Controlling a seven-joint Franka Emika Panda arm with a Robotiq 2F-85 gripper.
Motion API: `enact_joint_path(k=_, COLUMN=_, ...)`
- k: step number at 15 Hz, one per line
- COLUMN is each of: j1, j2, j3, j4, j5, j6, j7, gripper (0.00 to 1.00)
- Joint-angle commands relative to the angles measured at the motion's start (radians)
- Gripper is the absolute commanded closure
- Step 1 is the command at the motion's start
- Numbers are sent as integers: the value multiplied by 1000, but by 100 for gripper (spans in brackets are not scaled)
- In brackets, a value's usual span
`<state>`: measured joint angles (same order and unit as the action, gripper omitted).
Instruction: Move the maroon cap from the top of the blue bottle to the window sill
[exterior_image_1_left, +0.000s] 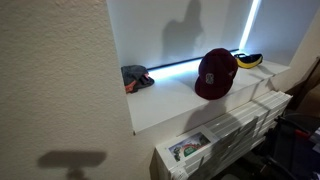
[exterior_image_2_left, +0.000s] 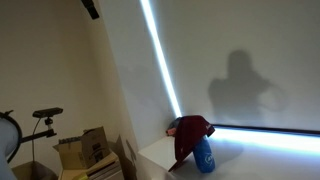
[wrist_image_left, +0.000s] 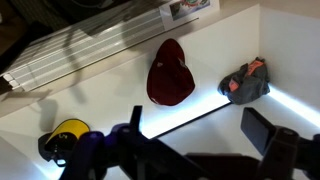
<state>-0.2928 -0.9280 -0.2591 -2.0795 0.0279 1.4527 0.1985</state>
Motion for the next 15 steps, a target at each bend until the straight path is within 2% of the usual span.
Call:
enact_joint_path(k=1, j1=-5, j2=14, j3=7, j4=23, j5=4, j6=-22, j7=0, gripper=0)
enact_joint_path(k=3, j1=-4, j2=45, j3=8, j4=34, j5=4, j6=-25, j7=1, gripper=0)
enact_joint_path(k=4, j1=-26, j2=-6, j3=-44, j4=49, j5=2, j6=-69, j7=-17, gripper=0)
enact_joint_path(k=6, j1=-60, j2=10, j3=-85, j4=129, j5=-78, j6=-218, j7=-39, gripper=0)
enact_joint_path(k=8, j1=-61, j2=46, j3=-122, j4=171, j5=-7, j6=-135, j7=35, gripper=0)
enact_joint_path(k=12, j1=-61, j2=119, j3=-129, j4=43, j5=59, j6=224, j7=105, gripper=0)
enact_joint_path(k=15, j1=-58, j2=256, j3=-146, j4=8, j5=77, j6=392, j7=108, gripper=0)
